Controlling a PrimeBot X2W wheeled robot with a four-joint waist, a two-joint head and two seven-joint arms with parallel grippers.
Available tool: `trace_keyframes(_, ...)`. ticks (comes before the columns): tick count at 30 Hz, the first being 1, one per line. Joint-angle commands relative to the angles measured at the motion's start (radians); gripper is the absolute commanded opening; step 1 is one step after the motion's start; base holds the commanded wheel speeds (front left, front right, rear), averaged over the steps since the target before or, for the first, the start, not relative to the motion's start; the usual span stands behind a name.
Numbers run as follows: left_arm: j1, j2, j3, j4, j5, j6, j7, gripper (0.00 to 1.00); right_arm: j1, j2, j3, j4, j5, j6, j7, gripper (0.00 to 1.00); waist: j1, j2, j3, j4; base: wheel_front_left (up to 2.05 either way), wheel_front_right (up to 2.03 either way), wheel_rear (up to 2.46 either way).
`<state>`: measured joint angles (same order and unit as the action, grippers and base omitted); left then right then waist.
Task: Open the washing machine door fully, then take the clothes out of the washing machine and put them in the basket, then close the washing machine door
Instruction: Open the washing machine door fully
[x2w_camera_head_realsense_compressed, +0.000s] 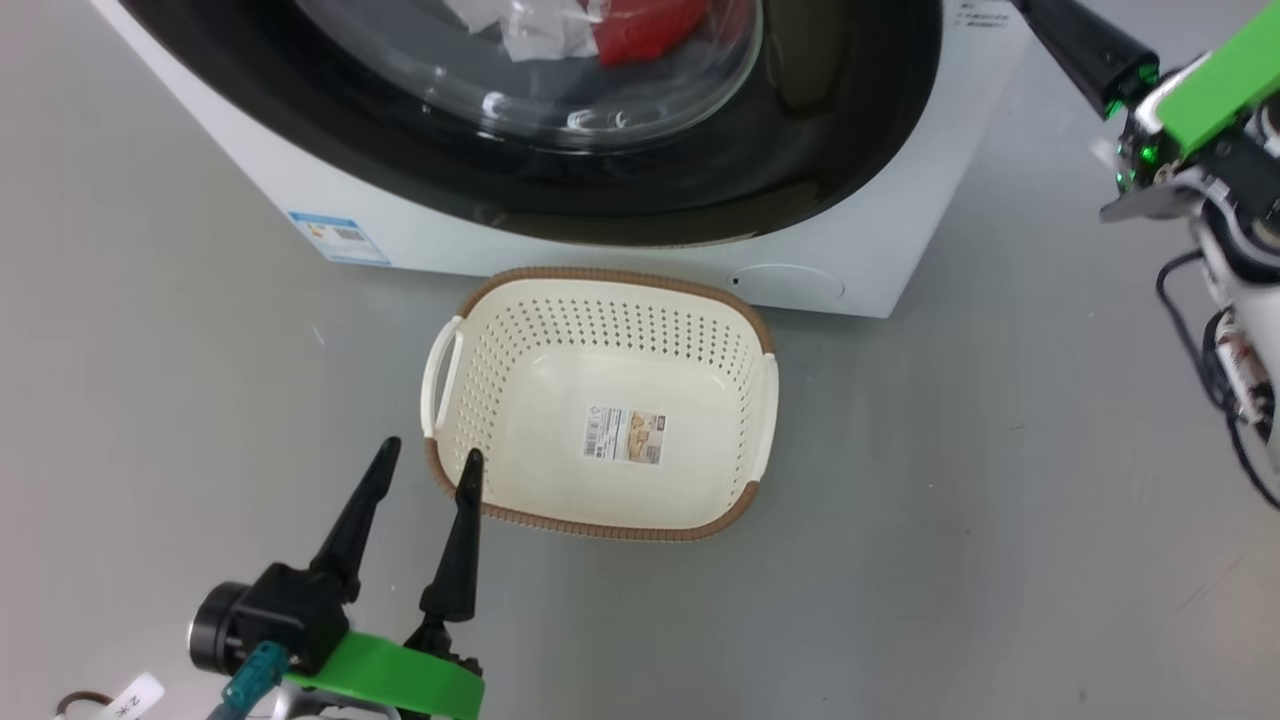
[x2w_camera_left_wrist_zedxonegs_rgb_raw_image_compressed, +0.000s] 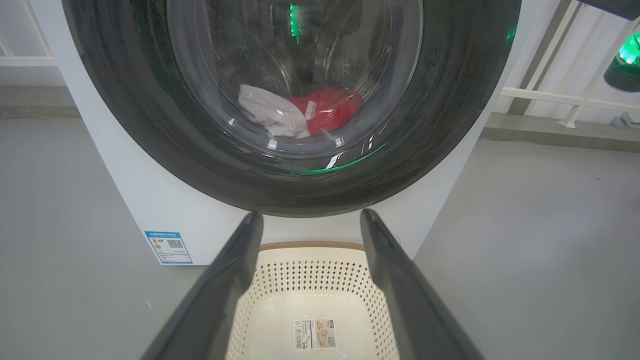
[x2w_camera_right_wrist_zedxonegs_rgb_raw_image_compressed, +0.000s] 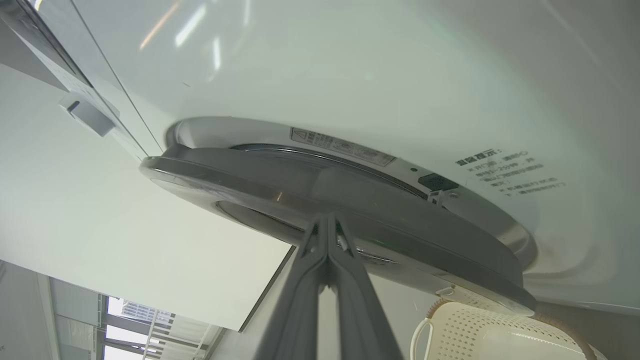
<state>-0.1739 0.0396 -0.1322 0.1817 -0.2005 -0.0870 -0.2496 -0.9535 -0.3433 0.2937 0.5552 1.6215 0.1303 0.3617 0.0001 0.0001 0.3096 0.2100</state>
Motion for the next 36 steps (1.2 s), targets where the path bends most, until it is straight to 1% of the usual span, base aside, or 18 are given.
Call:
trace_keyframes(1, -0.030, 0.011, 0.024, -0.019, -0.005, 0.008, -0.012, 1.00, -0.042, -0.004, 0.001, 0.003, 0.018, 0.000, 0.038, 0.00, 0.0000, -0.0001, 0.017, 0.014, 0.00, 0.00, 0.00)
trace_keyframes(6, -0.040, 0.011, 0.012, -0.017, -0.013, 0.009, -0.012, 1.00, -0.112, -0.009, 0.020, 0.062, 0.023, 0.000, 0.124, 0.00, -0.0001, -0.0001, 0.037, 0.030, 0.00, 0.00, 0.00)
trace_keyframes(20, -0.071, 0.011, -0.019, -0.026, -0.029, 0.008, -0.012, 1.00, -0.244, 0.006, 0.026, 0.174, 0.012, 0.000, 0.193, 0.00, -0.0001, -0.0001, 0.097, 0.071, 0.00, 0.00, 0.00)
trace_keyframes(29, -0.089, 0.011, -0.040, -0.029, -0.041, 0.015, -0.012, 1.00, -0.277, 0.023, 0.022, 0.186, 0.017, 0.000, 0.225, 0.00, -0.0001, -0.0001, 0.114, 0.081, 0.00, 0.00, 0.00)
trace_keyframes(36, -0.088, 0.011, -0.043, -0.025, -0.045, 0.019, -0.012, 1.00, -0.232, 0.028, 0.032, 0.160, 0.017, 0.000, 0.264, 0.00, -0.0001, -0.0001, 0.092, 0.079, 0.00, 0.00, 0.00)
